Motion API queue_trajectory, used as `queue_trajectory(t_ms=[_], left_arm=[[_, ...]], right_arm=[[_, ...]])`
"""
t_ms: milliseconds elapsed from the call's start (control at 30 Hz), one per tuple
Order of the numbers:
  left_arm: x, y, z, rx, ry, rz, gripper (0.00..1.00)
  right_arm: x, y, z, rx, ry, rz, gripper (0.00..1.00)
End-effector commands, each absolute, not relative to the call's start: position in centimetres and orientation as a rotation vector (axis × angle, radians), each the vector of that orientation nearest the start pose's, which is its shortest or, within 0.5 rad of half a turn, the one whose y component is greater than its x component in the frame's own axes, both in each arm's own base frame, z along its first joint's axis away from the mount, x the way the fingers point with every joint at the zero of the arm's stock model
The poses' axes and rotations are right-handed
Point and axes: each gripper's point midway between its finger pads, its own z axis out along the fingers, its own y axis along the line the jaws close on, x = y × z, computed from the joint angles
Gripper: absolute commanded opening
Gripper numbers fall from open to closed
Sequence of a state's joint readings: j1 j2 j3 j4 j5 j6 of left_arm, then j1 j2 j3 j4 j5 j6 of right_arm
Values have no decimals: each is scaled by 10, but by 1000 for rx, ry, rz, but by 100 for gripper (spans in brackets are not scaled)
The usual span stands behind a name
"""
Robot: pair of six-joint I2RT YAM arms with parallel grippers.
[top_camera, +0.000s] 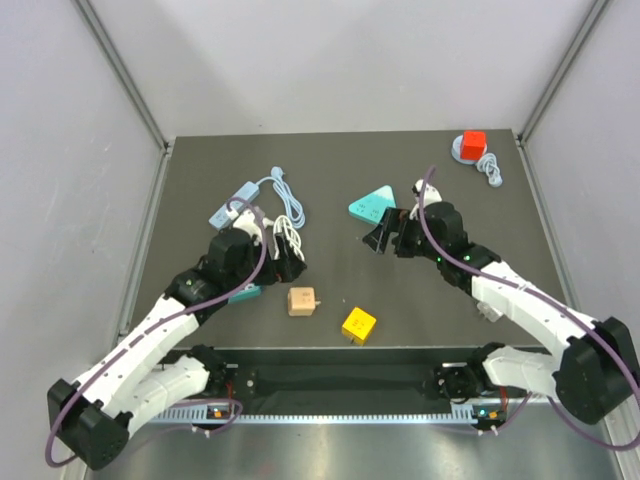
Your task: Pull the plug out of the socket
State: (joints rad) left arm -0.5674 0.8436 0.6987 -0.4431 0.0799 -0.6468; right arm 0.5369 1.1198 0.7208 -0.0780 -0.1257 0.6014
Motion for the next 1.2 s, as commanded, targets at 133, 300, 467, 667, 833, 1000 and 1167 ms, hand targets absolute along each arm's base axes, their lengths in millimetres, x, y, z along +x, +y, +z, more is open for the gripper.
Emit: queue_trajectory(t_ms=[133, 300, 467, 667, 833, 1000, 1167], left_arm=[[270, -216, 220, 87, 2085, -784, 95], [333, -274, 248, 155, 1971, -902, 91], [406, -340, 266, 246, 1877, -990, 89], [473, -397, 283, 337, 1700, -1054, 88], [505, -421, 281, 394, 1606, -1056, 88], [521, -428, 248, 390, 1597, -1040, 87], [524, -443, 222, 446, 1650, -1077, 86]], right_arm=[[337, 183, 169, 109, 2175, 541, 95], [384, 141, 182, 204, 2131, 400, 95], [438, 84, 193, 332, 2096, 303, 94], [490, -27, 177, 610, 2077, 187, 94], [531, -99, 171, 713, 2030, 73, 95], [560, -142, 161, 647, 2093, -69, 99], [596, -151, 137, 553, 2170, -71, 100]])
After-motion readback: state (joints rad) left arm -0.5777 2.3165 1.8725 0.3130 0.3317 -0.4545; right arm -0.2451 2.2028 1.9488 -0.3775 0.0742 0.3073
